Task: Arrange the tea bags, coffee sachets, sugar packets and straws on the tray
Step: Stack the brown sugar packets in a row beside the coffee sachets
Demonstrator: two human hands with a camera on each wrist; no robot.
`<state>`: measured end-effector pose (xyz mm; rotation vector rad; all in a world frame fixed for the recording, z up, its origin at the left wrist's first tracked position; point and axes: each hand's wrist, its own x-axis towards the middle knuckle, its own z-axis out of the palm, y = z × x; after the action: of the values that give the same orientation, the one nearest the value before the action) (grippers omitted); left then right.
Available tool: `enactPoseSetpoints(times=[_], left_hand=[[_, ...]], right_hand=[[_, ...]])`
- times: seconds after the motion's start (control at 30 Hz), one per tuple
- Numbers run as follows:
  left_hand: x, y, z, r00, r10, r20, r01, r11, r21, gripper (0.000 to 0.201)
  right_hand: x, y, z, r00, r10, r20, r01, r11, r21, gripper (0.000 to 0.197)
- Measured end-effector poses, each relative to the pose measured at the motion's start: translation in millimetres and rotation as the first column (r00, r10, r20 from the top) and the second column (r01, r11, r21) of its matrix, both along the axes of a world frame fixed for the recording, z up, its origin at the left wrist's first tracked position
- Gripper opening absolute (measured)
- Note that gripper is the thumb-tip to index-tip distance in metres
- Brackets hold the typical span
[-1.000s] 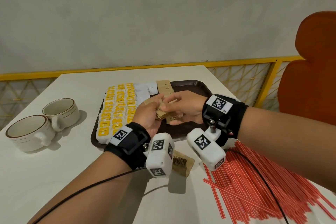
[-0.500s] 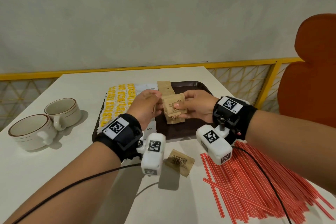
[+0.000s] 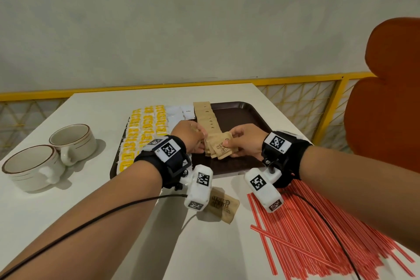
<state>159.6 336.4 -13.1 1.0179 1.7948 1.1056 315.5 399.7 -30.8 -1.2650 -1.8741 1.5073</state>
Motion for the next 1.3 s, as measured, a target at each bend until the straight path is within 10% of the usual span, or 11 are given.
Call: enactPoseSetpoints(times=[0.3, 0.47, 0.8, 1.3], left_hand=[[3, 11, -3, 0.970, 0.071, -0.232, -0.056, 0.996, 0.068, 0.027], [-1, 2, -2, 0.981, 0.120, 0.151, -0.144, 0.977, 0.158, 0.035], [25, -9, -14, 0.994, 0.107, 0.016, -0.108, 0.991, 0.078, 0.037], [32, -33, -28, 0.973, 0.115, 0.202, -0.135, 0.987, 0.089, 0.036]], right_hand=[[1, 8, -8, 0.965, 0.026, 0.262, -0.073, 0.982, 0.172, 0.020], [5, 8, -6, 0.968, 0.057, 0.246, -0.083, 0.992, 0.095, 0.020], [3, 3, -6, 0.980, 0.011, 0.199, -0.011, 1.000, -0.004, 0.019], [6, -4, -1, 0.980, 0.062, 0.187, -0.048, 0.996, -0.078, 0.025]])
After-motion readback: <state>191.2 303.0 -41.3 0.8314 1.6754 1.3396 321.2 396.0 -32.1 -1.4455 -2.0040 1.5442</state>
